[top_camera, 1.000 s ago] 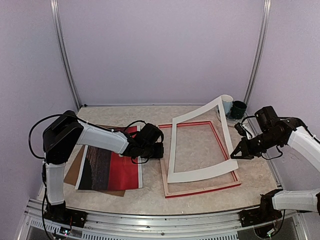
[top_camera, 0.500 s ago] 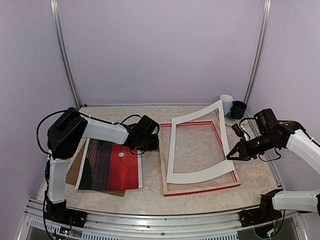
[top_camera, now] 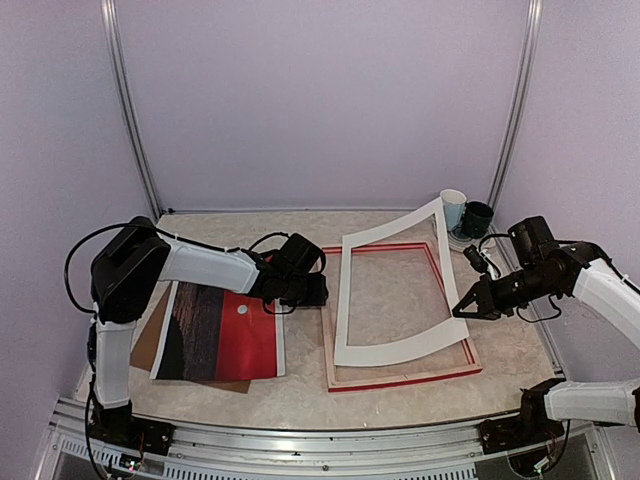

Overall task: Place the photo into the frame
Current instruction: Adjust the frame body at the center of the board.

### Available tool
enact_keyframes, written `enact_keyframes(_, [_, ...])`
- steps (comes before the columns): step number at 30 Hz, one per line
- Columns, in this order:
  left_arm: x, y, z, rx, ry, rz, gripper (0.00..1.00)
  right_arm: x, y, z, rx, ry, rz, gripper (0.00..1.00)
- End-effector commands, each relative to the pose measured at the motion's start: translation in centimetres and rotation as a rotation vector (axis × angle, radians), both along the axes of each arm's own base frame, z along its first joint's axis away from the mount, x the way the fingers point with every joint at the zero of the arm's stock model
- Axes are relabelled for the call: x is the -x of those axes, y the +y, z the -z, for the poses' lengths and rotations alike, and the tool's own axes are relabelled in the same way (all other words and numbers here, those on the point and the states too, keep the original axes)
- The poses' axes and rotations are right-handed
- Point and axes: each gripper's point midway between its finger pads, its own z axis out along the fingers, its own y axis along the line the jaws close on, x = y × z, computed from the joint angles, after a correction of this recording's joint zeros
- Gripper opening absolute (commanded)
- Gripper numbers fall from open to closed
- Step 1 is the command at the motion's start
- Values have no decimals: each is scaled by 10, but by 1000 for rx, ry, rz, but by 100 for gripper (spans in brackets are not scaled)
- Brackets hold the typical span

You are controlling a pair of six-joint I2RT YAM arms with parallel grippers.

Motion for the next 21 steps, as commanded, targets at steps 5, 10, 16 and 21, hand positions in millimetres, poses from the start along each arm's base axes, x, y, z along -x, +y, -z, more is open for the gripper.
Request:
enact_keyframes(5, [15,-20,3,31,19,39,48,0,1,-7,-3,-32,-6,4])
enact_keyframes(10, [11,-21,12,3,28,37,42,-1,1,-9,-2,-38,-5,4])
enact_keyframes(16, [5,-17,20,-21,35,22,34,-1,2,-12,-6,-44,-7,4])
enact_keyframes(21, [-6,-7,23,-43,26,-5,21,-2,2,-21,-9,-65,-10,4])
